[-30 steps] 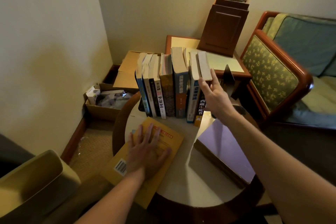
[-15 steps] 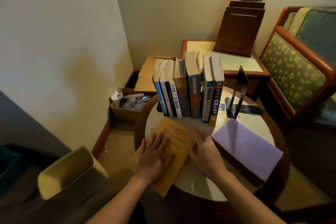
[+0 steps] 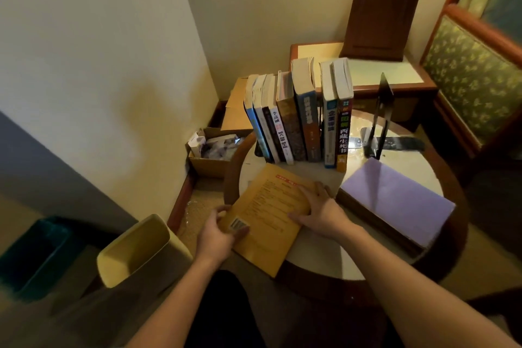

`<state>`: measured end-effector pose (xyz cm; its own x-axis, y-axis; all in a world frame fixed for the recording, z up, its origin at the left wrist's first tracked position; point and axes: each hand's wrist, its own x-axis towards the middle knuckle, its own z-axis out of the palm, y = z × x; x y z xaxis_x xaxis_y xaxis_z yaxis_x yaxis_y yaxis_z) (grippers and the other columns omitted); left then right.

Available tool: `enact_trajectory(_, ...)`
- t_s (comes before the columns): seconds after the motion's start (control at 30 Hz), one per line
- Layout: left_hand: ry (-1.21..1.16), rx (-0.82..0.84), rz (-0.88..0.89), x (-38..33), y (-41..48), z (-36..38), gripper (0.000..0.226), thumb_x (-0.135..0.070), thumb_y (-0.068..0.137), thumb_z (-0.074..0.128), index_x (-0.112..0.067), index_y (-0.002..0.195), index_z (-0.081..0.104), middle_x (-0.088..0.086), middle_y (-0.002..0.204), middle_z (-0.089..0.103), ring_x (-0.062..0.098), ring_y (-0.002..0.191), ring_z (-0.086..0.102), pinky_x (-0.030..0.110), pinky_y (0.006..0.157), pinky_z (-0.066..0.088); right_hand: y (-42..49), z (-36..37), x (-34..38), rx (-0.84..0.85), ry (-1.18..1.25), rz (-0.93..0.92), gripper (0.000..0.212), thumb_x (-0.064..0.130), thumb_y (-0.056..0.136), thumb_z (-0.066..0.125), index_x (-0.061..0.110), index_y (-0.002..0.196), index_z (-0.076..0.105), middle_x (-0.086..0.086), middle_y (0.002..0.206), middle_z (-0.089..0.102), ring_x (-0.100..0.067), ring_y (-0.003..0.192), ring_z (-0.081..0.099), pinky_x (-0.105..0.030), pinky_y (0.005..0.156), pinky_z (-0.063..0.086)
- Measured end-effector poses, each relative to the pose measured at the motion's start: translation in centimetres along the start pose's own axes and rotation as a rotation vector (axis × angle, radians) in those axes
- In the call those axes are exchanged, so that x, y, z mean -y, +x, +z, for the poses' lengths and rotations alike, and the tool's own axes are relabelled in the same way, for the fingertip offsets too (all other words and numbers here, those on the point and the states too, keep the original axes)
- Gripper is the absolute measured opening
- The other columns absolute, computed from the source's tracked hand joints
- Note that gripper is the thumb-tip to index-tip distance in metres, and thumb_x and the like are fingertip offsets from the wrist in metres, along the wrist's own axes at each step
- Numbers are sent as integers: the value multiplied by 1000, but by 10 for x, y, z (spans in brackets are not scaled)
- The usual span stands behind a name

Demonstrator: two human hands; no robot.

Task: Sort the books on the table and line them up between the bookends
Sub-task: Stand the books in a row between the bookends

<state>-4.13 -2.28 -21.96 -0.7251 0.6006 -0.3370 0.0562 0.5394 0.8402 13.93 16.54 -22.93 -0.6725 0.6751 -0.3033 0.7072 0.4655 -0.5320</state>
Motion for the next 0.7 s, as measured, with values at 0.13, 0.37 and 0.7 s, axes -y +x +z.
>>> enact_trajectory(0.13, -129, -173, 84, -9, -1, -3, 38, -28, 87, 77, -35, 117, 56, -14, 108, 59, 16, 103, 61, 28, 67, 51, 1, 9, -6, -65, 70, 46, 91, 65, 86, 62, 34, 157, 13, -10, 164, 5, -35, 146, 27, -45, 113, 40)
enact_trajectory(0.37, -278, -145, 43, -10, -24, 31, 48, -22, 101, 57, -39, 144, 48, -8, 148, 44, 10, 126, 41, 37, 101, 42, -3, 20, -7, -125, 51, 123, 94, 71, 87, 54, 35, 158, 5, -13, 159, 11, -35, 142, 32, -48, 108, 45)
enact_trajectory(0.7, -399, 19, 9, -14, -16, 19, 58, -6, 88, 72, -35, 136, 59, -7, 133, 57, 8, 110, 55, 22, 80, 53, -9, 27, -6, -159, 120, 100, 92, 76, 83, 53, 36, 155, 14, -11, 154, 19, -32, 138, 39, -48, 105, 48)
